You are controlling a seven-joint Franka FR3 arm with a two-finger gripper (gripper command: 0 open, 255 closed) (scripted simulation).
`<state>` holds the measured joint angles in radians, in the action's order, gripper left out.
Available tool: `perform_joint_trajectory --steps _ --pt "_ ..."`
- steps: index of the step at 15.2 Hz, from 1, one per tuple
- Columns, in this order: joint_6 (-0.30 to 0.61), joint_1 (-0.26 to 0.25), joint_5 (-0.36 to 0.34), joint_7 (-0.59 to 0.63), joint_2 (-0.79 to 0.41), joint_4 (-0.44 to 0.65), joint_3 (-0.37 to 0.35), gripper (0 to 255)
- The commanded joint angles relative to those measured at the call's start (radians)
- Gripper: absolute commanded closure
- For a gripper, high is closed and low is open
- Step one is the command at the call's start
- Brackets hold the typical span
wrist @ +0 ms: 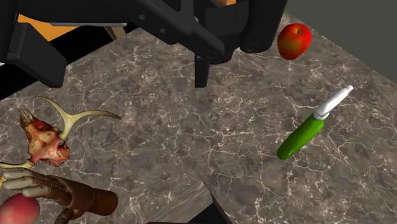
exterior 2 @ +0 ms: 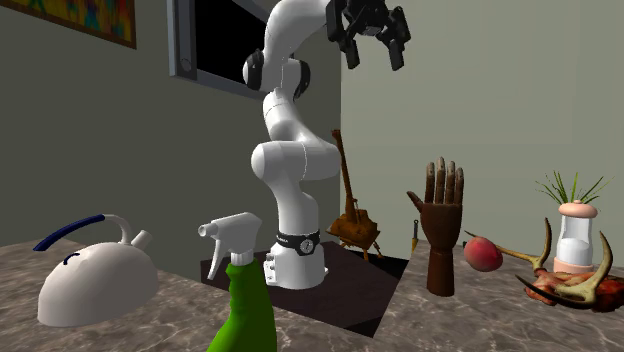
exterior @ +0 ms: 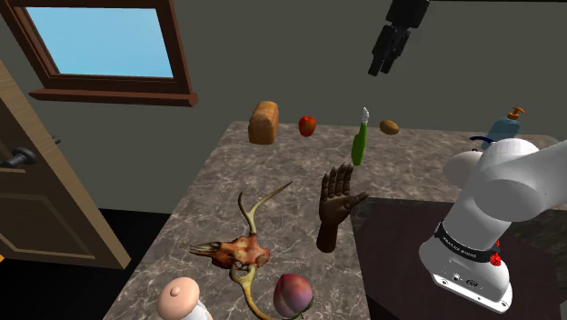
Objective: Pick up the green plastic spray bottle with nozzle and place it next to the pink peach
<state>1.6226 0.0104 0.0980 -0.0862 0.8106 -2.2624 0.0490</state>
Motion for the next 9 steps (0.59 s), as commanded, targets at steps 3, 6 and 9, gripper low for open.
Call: perform_joint_trajectory --steps 3,6,9 --pt "0.014 0.018 -0.001 0.022 -0.081 0.028 0.014 0" --pt "0.028 0.043 -0.001 0.054 -0.202 0.074 0.038 0" --pt "0.037 0.066 0.001 0.084 -0.32 0.124 0.065 0"
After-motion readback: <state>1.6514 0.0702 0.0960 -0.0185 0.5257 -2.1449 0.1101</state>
